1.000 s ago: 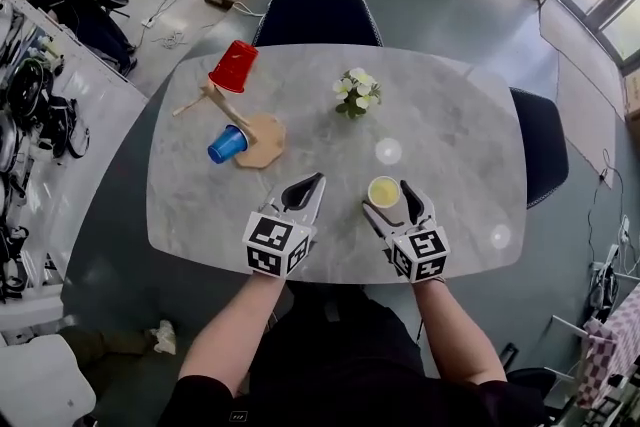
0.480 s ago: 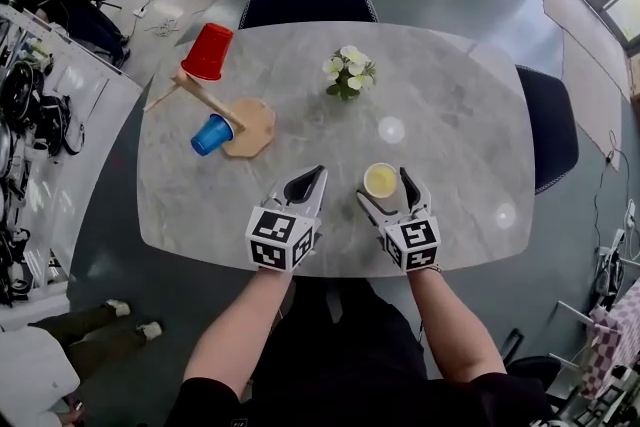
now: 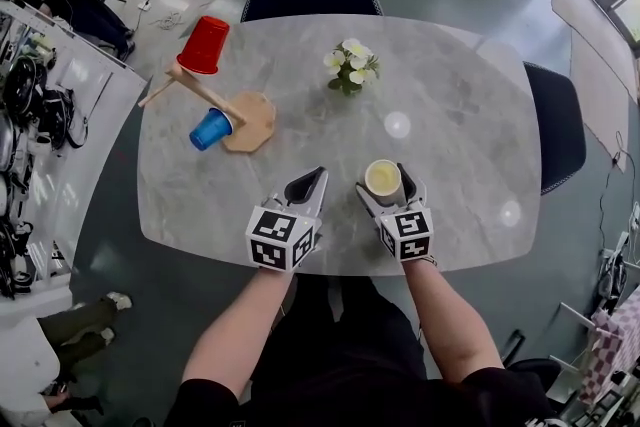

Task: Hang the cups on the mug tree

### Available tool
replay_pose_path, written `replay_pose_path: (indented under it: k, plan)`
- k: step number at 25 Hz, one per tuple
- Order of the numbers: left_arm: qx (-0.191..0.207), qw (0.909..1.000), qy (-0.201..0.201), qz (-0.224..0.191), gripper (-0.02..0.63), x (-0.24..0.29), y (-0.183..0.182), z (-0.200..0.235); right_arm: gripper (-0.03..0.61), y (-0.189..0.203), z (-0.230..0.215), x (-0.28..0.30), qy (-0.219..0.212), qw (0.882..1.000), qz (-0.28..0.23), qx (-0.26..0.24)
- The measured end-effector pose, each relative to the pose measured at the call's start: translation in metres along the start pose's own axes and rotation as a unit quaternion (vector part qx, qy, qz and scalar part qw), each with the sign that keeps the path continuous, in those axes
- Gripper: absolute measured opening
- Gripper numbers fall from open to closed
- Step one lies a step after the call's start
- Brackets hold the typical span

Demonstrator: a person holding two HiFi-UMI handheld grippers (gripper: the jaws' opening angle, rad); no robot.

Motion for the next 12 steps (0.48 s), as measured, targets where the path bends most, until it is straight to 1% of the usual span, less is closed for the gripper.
replay_pose_path:
  k: [6, 12]
  plan:
    - [-0.001, 0.9998, -0.018, -0.005, 0.011, -0.010, -0.006, 0.009, 0.383, -0.004, -0.004, 0.003, 0.001, 1.000, 0.001, 0.000]
    - [0.000, 0.9991, -0.040, -0.014, 0.011, -0.033, -0.019, 0.018, 0.368, -0.039, -0.002, -0.009, -0.001, 1.000, -0.015, -0.012]
Point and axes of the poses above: the fingertips, and each gripper's own axes: x forward along the fingers, z to its left, y out of its underside, the point moved 5 cm from there along -x, backward along the fingers, and after that the axes turned 1 degree about -y, right-handed, at the moved point
